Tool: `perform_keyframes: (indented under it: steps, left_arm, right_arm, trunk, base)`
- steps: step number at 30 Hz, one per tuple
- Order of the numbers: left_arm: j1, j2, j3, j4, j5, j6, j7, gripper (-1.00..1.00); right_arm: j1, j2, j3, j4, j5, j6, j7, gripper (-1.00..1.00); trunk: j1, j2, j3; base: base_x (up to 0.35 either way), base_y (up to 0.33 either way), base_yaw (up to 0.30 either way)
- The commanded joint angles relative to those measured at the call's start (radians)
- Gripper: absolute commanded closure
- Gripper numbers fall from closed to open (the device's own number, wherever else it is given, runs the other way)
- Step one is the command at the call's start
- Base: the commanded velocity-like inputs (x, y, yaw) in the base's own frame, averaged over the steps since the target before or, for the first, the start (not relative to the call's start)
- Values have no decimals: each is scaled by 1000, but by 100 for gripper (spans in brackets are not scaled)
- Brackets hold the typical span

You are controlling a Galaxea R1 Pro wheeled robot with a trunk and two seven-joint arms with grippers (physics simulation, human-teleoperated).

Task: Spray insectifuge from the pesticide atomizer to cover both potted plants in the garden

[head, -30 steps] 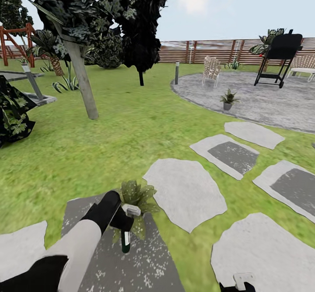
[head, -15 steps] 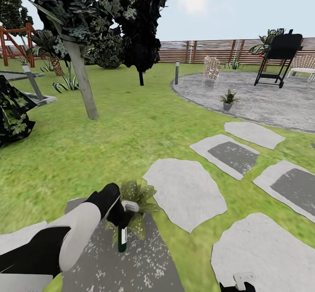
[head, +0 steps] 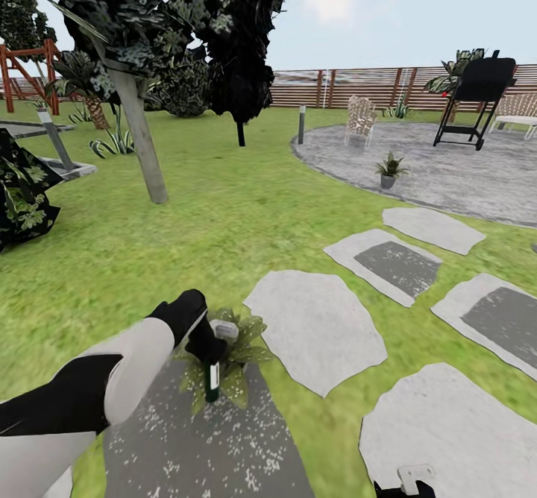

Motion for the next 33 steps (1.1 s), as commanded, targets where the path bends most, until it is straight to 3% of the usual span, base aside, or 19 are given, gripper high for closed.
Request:
perform_keyframes:
  steps: [1, 11, 24, 27, 33]
  left_arm:
    - [-6, 0, 8, 6, -11, 5, -4, 100]
    - [-9, 6, 3, 12, -11, 5, -4, 100]
    - [7, 31, 0, 13, -13, 3, -4, 100]
    - [11, 49, 0, 42, -13, 0, -4, 100]
    - [12, 67, 0, 70, -13, -3, -4, 100]
  right_arm:
    - [-1, 0, -2, 1, 8, -3, 1, -100]
    - [0, 0, -2, 1, 8, -3, 1, -100]
    - [0, 0, -2, 1, 8, -3, 1, -100]
    - [-1, 0, -2, 1, 8, -3, 1, -100]
    - [0, 0, -2, 1, 8, -3, 1, -100]
  trunk:
    - [0, 0, -1]
    - [0, 0, -1]
    - [-50, 91, 40]
    - [-62, 112, 49]
    - [-62, 112, 49]
  base:
    - [0, 0, 0]
    - [0, 0, 0]
    - [0, 0, 0]
    - [0, 0, 0]
    - [0, 0, 0]
